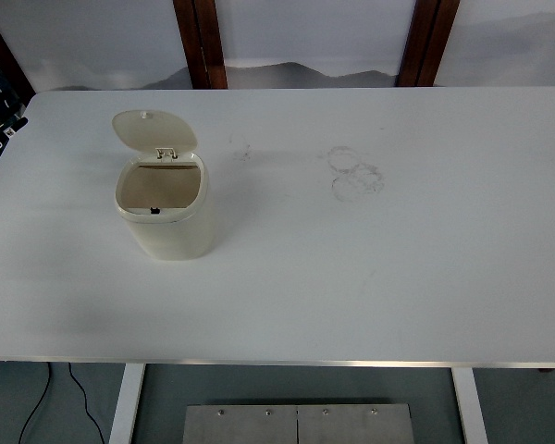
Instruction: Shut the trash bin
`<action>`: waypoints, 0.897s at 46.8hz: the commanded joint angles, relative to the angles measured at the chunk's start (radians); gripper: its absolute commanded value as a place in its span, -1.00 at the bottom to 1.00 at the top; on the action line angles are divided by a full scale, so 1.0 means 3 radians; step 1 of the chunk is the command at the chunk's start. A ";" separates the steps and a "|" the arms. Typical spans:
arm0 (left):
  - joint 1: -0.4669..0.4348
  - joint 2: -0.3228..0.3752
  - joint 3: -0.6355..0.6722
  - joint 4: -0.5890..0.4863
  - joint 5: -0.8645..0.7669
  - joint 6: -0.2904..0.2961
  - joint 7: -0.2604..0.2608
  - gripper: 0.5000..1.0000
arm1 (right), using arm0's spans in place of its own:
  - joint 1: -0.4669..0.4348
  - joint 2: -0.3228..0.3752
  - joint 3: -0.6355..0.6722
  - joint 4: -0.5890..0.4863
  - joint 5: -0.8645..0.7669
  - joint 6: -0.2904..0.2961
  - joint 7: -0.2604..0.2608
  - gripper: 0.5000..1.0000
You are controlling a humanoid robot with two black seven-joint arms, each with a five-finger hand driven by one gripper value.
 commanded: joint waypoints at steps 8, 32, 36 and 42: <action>-0.0297 0.0369 0.0328 -0.0479 0.0015 0.0063 -0.0001 1.00 | 0.0000 0.0000 0.0000 0.0001 0.0000 0.0001 0.0000 0.98; -0.1401 0.0983 0.1796 -0.1164 0.0081 -0.0039 -0.0001 1.00 | 0.0000 0.0000 0.0000 0.0001 0.0000 0.0001 0.0000 0.98; -0.1453 0.0983 0.1807 -0.1164 0.0148 -0.0097 -0.0006 1.00 | 0.0000 0.0000 0.0000 0.0001 0.0000 0.0001 0.0000 0.98; -0.1540 0.0978 0.1822 -0.1180 0.0275 -0.0097 -0.0001 1.00 | 0.0000 0.0000 0.0000 0.0001 0.0000 0.0001 0.0000 0.98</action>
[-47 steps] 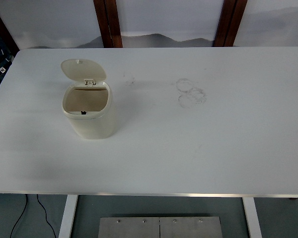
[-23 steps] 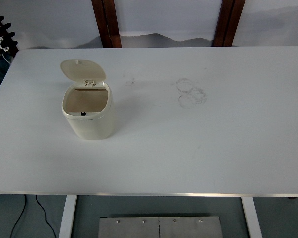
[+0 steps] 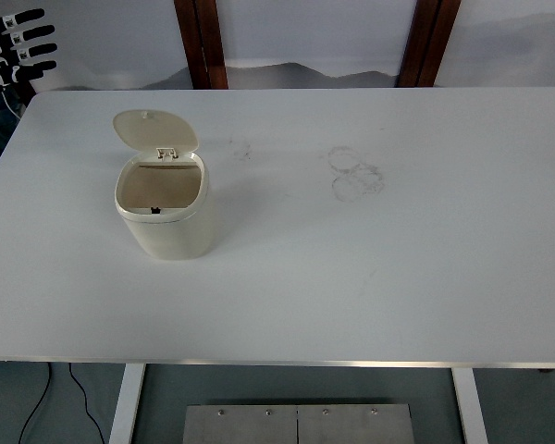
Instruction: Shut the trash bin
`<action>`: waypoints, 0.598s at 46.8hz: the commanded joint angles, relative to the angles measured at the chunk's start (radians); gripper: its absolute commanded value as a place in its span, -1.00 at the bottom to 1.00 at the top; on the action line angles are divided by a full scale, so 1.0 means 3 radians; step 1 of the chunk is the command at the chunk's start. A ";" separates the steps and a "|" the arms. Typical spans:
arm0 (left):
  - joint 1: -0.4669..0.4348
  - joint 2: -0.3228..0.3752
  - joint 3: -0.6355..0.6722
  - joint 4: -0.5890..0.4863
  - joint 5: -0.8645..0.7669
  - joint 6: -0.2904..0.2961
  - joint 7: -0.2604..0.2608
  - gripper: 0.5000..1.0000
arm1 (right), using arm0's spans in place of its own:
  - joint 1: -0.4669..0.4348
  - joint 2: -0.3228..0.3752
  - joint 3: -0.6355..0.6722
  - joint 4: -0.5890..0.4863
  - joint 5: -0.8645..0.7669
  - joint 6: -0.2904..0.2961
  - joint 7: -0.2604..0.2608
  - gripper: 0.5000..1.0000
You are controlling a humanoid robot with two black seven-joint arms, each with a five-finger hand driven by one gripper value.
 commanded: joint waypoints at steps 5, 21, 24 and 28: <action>-0.0156 -0.0020 0.0073 -0.0046 0.0429 -0.0001 0.0008 1.00 | 0.0000 0.0000 0.0000 0.0001 0.0000 0.0000 0.0000 0.98; -0.1051 -0.0025 0.0962 -0.0450 0.1186 -0.0001 0.0166 1.00 | 0.0000 0.0000 0.0000 -0.0004 0.0000 0.0000 0.0000 0.98; -0.1235 -0.0040 0.1090 -0.0547 0.1227 -0.0001 0.0371 1.00 | 0.0000 0.0000 0.0000 0.0001 0.0000 0.0000 0.0000 0.98; -0.1435 -0.0112 0.1157 -0.0583 0.1263 -0.0001 0.0719 1.00 | 0.0000 0.0000 0.0000 -0.0004 0.0000 0.0000 0.0000 0.98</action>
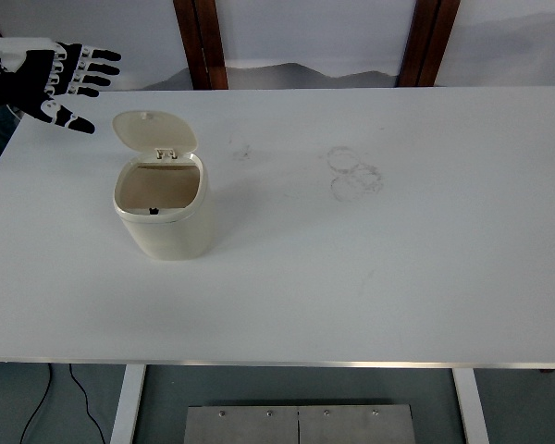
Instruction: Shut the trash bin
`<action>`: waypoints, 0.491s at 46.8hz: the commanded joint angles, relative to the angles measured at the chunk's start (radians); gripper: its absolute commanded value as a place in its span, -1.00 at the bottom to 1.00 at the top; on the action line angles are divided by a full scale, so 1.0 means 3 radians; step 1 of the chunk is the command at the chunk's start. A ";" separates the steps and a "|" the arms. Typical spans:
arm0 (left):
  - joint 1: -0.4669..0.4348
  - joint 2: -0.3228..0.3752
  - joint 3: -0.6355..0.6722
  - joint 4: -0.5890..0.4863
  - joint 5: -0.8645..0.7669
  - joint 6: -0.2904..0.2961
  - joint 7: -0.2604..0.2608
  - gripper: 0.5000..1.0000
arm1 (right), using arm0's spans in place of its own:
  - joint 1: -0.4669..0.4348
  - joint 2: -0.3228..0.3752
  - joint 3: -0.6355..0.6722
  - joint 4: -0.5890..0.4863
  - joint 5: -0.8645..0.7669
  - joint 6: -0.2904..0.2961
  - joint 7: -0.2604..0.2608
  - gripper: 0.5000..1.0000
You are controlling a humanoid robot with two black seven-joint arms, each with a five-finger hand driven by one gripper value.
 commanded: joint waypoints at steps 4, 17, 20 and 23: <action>-0.0220 -0.0111 0.0039 -0.0021 0.0109 -0.0001 0.0365 1.00 | 0.0000 0.0000 0.0000 0.0001 0.0000 0.0000 0.0000 0.98; -0.0323 -0.0305 0.0039 -0.0021 0.0299 -0.0001 0.0381 1.00 | 0.0000 0.0000 0.0000 -0.0005 0.0000 0.0000 0.0000 0.98; -0.0318 -0.0336 0.0039 -0.0021 0.0314 -0.0001 0.0381 1.00 | 0.0000 0.0000 0.0000 -0.0005 0.0000 0.0000 0.0000 0.98; -0.0318 -0.0377 0.0039 -0.0021 0.0314 -0.0001 0.0381 1.00 | 0.0000 0.0000 0.0000 0.0001 0.0000 0.0000 0.0000 0.98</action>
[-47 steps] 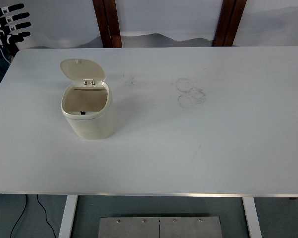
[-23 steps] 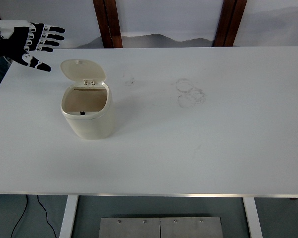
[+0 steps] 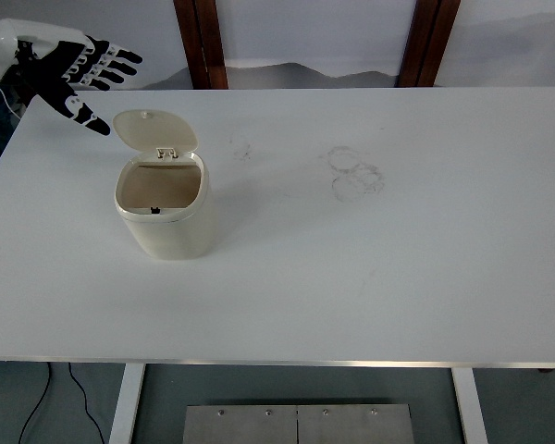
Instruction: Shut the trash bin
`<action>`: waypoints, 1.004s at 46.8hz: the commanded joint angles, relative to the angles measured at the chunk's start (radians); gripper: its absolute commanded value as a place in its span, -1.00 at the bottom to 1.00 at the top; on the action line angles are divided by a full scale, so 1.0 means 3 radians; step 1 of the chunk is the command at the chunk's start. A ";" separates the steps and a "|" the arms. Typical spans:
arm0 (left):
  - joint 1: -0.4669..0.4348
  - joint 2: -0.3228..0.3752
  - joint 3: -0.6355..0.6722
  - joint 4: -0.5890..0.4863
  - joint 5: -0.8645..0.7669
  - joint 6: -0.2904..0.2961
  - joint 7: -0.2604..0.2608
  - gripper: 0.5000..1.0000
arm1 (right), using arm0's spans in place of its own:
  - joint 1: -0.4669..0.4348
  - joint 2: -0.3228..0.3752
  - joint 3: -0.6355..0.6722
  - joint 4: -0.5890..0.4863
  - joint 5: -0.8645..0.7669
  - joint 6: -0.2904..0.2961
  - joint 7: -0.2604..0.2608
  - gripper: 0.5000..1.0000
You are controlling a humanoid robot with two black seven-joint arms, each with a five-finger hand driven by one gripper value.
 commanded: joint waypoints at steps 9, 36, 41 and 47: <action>-0.0001 -0.0154 -0.0001 -0.0051 0.0023 0.0000 0.0010 1.00 | -0.0001 0.0000 0.0000 -0.0002 0.0000 0.0000 0.0000 0.98; -0.0128 -0.0139 -0.0001 -0.0669 0.0044 0.0000 0.0501 1.00 | -0.0001 0.0000 0.0000 -0.0002 0.0000 0.0000 0.0000 0.98; -0.0139 -0.0134 -0.0001 -0.0772 0.0044 0.0000 0.0670 1.00 | -0.0001 0.0000 0.0000 -0.0002 0.0000 0.0000 0.0000 0.98; -0.0139 -0.0129 0.0004 -0.0813 0.0044 0.0000 0.0695 1.00 | -0.0001 0.0000 0.0000 -0.0002 0.0000 0.0000 0.0000 0.98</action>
